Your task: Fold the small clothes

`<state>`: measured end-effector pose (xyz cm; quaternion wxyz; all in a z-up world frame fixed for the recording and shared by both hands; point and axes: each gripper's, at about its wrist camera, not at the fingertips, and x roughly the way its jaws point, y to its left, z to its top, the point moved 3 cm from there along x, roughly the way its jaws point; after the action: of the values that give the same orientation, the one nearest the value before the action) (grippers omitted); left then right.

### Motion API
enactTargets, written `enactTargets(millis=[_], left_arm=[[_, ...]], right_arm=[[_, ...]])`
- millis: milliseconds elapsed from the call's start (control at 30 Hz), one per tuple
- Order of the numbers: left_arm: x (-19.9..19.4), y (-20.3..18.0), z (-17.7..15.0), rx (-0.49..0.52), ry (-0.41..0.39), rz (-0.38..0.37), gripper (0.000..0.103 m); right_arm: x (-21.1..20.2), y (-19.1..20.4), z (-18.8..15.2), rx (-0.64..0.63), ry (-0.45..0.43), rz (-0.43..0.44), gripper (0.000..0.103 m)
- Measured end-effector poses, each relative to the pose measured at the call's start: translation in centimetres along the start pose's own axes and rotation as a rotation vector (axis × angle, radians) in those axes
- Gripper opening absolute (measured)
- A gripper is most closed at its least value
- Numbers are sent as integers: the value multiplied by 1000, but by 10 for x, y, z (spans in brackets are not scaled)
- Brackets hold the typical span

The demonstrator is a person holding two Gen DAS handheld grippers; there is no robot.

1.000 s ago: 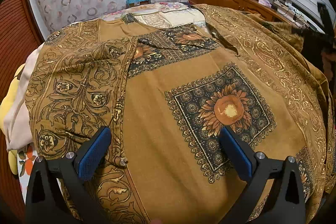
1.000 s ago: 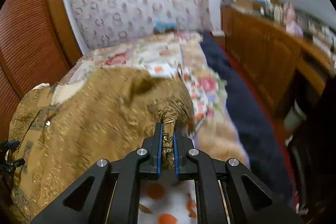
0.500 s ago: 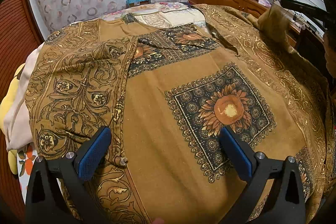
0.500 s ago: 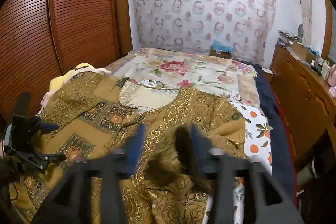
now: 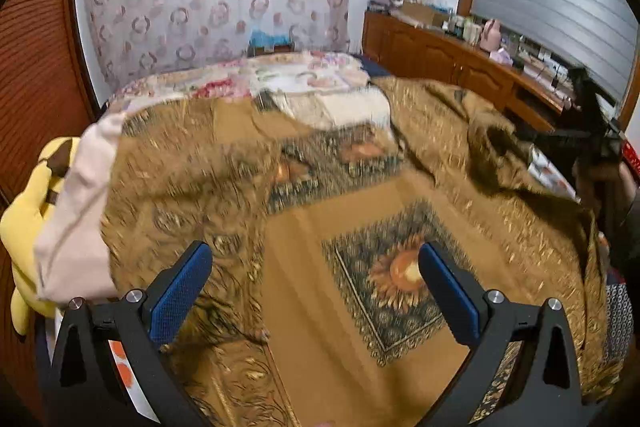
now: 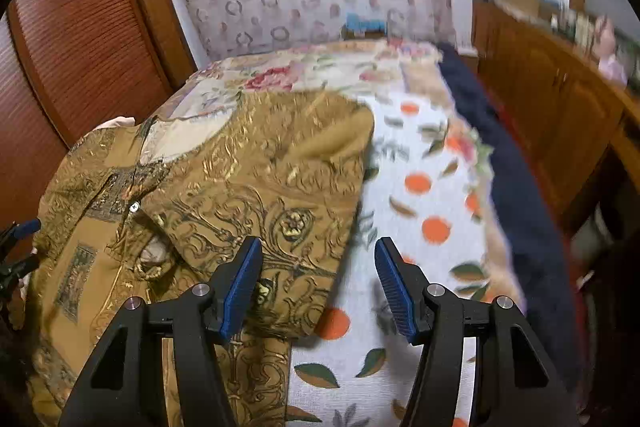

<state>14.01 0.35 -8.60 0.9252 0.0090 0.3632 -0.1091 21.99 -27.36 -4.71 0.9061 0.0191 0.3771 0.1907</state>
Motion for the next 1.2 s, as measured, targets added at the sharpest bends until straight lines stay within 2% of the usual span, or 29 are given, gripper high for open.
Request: enactTargets(millis=[67, 100, 133, 200, 233, 400, 600, 667, 700, 733, 900, 1033, 1133, 1200], left_arm=[[-3, 3, 5, -1, -8, -11, 103], [-3, 4, 7, -3, -11, -13, 103], [-4, 5, 8, -5, -14, -13, 103], [-3, 5, 10, -5, -13, -10, 103], [-2, 5, 11, -5, -12, -8, 103], [8, 16, 14, -25, 1, 13, 103], [10, 30, 18, -52, -2, 27, 103], [11, 34, 19, -58, -6, 29, 103], [11, 35, 20, -59, -7, 31, 103], [12, 36, 20, -58, -7, 32, 103], [13, 44, 22, -46, -8, 48, 103], [14, 56, 26, -63, -15, 55, 103], [16, 62, 29, -72, -17, 59, 103], [16, 65, 28, -76, -21, 64, 103]], right_arm=[[12, -5, 2, 34, 24, 43, 61], [14, -4, 3, 40, 33, 61, 56], [19, 0, 5, 45, 50, 96, 34], [23, 8, 12, 29, 56, 133, 12], [24, 8, 18, 19, 52, 142, 6], [31, 30, 47, -28, 12, 238, 3], [51, 76, 88, -105, -25, 295, 3], [63, 85, 96, -122, -28, 289, 20], [67, 87, 98, -125, -30, 281, 39], [71, 86, 99, -123, -33, 269, 51], [80, 86, 90, -161, -55, 156, 58], [76, 90, 83, -216, -48, 69, 58], [69, 100, 78, -223, -50, 97, 58], [65, 103, 77, -249, -61, 74, 58]])
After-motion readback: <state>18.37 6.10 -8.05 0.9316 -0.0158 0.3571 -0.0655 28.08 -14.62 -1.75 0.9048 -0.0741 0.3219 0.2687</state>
